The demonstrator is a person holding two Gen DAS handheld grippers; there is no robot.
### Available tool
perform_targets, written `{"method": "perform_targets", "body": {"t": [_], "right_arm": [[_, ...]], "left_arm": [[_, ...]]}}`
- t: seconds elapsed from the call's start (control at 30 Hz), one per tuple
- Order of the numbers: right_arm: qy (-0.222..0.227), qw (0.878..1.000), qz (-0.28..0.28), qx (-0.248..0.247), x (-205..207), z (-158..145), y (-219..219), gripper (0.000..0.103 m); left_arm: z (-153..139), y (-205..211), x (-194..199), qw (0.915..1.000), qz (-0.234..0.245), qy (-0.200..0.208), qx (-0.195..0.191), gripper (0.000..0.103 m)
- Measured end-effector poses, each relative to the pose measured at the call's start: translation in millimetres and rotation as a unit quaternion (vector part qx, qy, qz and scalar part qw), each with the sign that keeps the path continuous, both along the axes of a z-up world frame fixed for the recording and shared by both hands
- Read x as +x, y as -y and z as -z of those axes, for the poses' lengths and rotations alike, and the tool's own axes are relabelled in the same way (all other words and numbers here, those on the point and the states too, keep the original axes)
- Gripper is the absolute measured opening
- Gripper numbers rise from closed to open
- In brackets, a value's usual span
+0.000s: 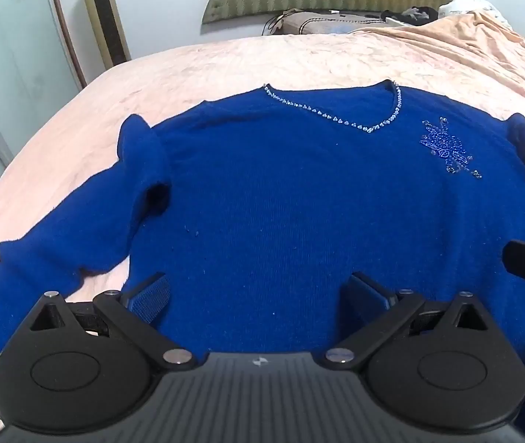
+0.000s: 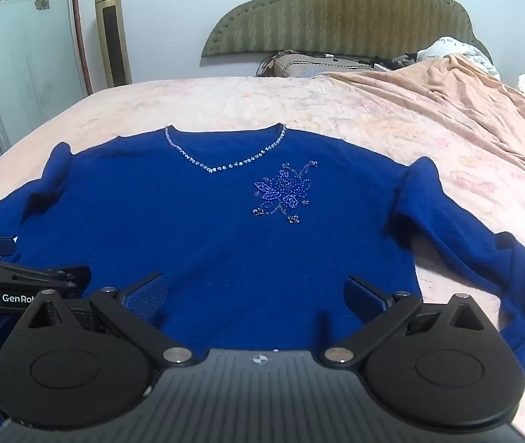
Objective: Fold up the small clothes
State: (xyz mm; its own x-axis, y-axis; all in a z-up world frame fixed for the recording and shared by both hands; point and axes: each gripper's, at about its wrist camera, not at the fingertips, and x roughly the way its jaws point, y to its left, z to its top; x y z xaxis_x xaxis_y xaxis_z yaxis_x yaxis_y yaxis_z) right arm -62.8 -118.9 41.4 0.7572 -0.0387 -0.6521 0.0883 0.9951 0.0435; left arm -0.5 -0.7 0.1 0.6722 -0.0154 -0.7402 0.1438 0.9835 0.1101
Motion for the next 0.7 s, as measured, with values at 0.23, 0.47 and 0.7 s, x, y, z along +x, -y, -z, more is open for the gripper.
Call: {"method": "perform_targets", "body": {"t": [0.23,0.47,0.7], "right_arm": [[0.005,1.000,0.006,-0.004,-2.0,1.2,6.6,0.103],[0.005,1.000,0.007,0.005,-4.5,1.1,10.9,0.103],[0.011,1.000,0.007,0.013,-6.8,1.3,14.9,0.103]], "left_arm": [[5.0,5.6,-1.3,0.9999,-0.011,-0.004,0.007,0.103],[6.0,10.3,-0.2,0.9997,0.000,0.001,0.025,0.103],[5.0,18.8,-2.9,0.9992,0.007,0.002,0.039,0.103]]}}
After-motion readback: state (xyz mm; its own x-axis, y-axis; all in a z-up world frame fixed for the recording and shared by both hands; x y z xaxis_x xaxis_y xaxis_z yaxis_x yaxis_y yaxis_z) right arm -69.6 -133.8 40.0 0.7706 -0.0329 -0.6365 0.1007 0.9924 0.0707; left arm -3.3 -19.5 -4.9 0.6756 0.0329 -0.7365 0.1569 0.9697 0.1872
